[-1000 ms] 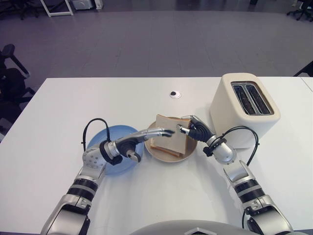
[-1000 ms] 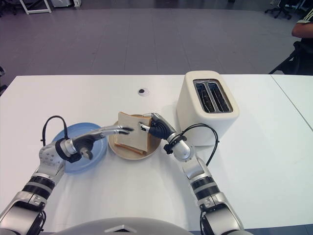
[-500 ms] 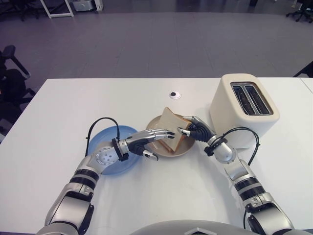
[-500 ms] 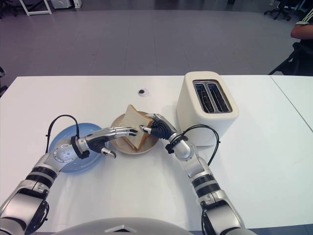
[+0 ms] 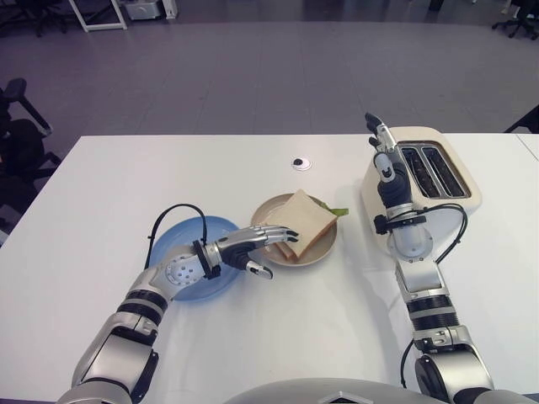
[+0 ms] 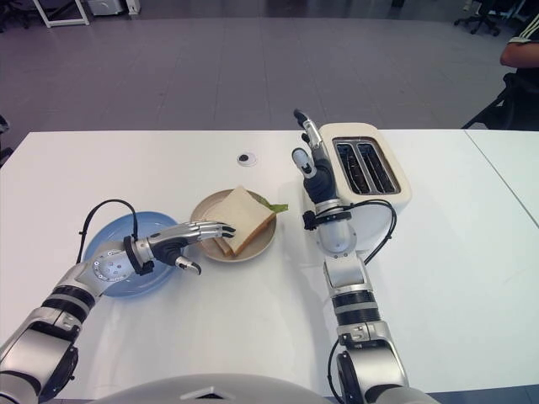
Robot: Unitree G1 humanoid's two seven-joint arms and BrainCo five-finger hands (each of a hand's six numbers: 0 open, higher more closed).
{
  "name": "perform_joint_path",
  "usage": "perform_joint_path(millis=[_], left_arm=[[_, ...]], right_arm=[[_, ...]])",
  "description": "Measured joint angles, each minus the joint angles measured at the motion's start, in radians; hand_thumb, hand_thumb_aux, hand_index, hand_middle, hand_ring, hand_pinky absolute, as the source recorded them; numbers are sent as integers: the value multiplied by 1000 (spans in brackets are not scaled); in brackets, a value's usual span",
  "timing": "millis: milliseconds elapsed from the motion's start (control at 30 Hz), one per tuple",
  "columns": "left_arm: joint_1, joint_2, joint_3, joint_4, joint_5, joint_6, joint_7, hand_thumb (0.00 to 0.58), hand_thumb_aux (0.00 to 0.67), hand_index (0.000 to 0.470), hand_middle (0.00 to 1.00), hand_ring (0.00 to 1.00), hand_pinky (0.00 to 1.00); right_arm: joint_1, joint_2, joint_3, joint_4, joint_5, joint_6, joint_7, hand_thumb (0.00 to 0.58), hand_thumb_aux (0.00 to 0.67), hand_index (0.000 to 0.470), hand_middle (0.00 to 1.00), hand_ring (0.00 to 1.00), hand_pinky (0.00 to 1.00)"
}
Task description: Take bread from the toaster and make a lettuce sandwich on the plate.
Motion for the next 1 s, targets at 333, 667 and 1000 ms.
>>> perform_joint_path(millis=[333, 667, 1000], left_arm=[[24, -25, 67, -220, -571, -31, -89, 580, 670, 470, 502, 502, 502], [230, 90, -106, -457, -883, 61, -677, 580, 670, 470, 1000, 1000, 1000], [79, -10, -46, -86, -186, 67, -363, 580, 670, 470, 1000, 1000, 1000]], right_arm=[[85, -36, 148, -117, 147, -102, 328, 580, 670, 470, 1000, 1000, 1000], [226, -244, 321, -238, 262, -77, 758, 580, 670, 470, 1000, 1000, 1000], [140, -263, 411, 30, -119, -73, 634, 580, 670, 470, 1000, 1000, 1000]])
